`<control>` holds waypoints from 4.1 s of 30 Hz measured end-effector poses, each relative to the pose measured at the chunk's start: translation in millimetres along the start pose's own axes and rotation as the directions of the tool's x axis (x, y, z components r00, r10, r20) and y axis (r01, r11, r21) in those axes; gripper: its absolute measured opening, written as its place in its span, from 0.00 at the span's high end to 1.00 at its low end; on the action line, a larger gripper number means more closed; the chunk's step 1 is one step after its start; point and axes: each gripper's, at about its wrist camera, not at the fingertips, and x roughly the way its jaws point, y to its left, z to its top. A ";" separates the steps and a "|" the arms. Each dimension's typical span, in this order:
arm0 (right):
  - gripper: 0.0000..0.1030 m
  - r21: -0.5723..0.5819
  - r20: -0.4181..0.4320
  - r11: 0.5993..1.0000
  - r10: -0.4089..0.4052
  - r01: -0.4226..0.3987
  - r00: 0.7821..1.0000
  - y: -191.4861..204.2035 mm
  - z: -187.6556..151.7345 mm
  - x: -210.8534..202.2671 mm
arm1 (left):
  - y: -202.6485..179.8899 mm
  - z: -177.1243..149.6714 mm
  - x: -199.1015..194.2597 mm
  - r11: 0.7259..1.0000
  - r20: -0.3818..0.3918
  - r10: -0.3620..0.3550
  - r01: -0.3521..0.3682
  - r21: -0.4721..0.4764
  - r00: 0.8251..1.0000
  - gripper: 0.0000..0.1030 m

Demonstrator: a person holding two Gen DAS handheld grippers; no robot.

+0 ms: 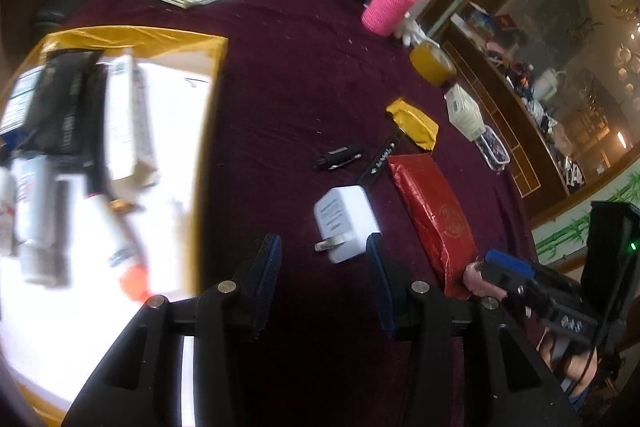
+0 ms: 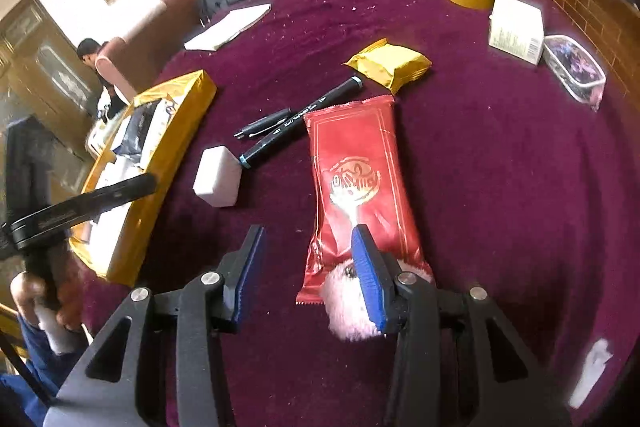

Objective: Organize objects
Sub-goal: 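Grasp white charger plug with left tool while right tool grasps pink fluffy ball, then carry charger plug and pink fluffy ball to the tray and open both tools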

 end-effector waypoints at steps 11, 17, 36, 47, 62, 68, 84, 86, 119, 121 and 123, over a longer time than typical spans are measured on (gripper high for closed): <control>0.59 0.108 0.089 0.994 0.019 -0.028 0.996 -36.1 -14.8 -24.0 | -36.8 15.4 55.5 0.986 -0.040 0.149 -0.145 0.079 0.988 0.51; 0.59 0.133 0.092 0.991 0.009 -0.022 0.996 -51.0 -24.4 -30.7 | -39.7 0.6 59.5 0.972 -0.012 0.181 -0.177 0.154 0.983 0.69; 0.52 -0.076 0.149 0.997 -0.020 0.032 0.989 -8.6 -49.8 -19.1 | -15.4 -24.2 28.3 0.987 0.020 0.106 -0.107 0.117 0.994 0.75; 0.52 0.070 0.095 0.996 -0.055 0.048 0.994 -24.1 -34.7 4.5 | -15.6 -24.2 29.4 0.989 0.030 0.097 -0.100 0.107 0.995 0.75; 0.62 0.036 0.187 0.999 0.015 -0.022 0.982 -14.3 -36.4 -10.0 | -16.6 -26.1 15.0 0.994 0.045 0.042 -0.046 0.094 0.998 0.80; 0.62 0.029 0.174 0.998 0.055 -0.061 0.983 -4.4 -32.5 -7.2 | -13.4 -26.8 1.5 0.996 0.073 0.019 -0.025 0.083 0.997 0.80; 0.62 -0.112 0.144 0.985 0.149 -0.134 0.978 70.6 3.8 4.0 | 33.5 -24.0 -84.6 0.997 0.225 -0.066 0.071 -0.015 0.972 0.80; 0.62 -0.129 0.136 0.981 0.162 -0.144 0.977 81.9 9.4 8.3 | 50.7 -22.4 -90.8 0.996 0.241 -0.053 0.068 -0.053 0.969 0.80; 0.62 -0.248 -0.154 0.966 0.034 -0.072 0.987 202.2 143.2 203.5 | 111.2 23.2 -18.7 0.960 0.172 -0.064 0.107 -0.260 0.983 0.80; 0.62 -0.247 -0.157 0.967 0.025 -0.064 0.987 202.5 145.6 209.8 | 111.1 24.3 -17.4 0.961 0.171 -0.056 0.100 -0.258 0.984 0.80; 0.61 -0.243 -0.166 0.968 0.026 -0.067 0.986 203.3 146.5 212.3 | 112.3 24.6 -14.7 0.960 0.163 -0.051 0.093 -0.266 0.985 0.80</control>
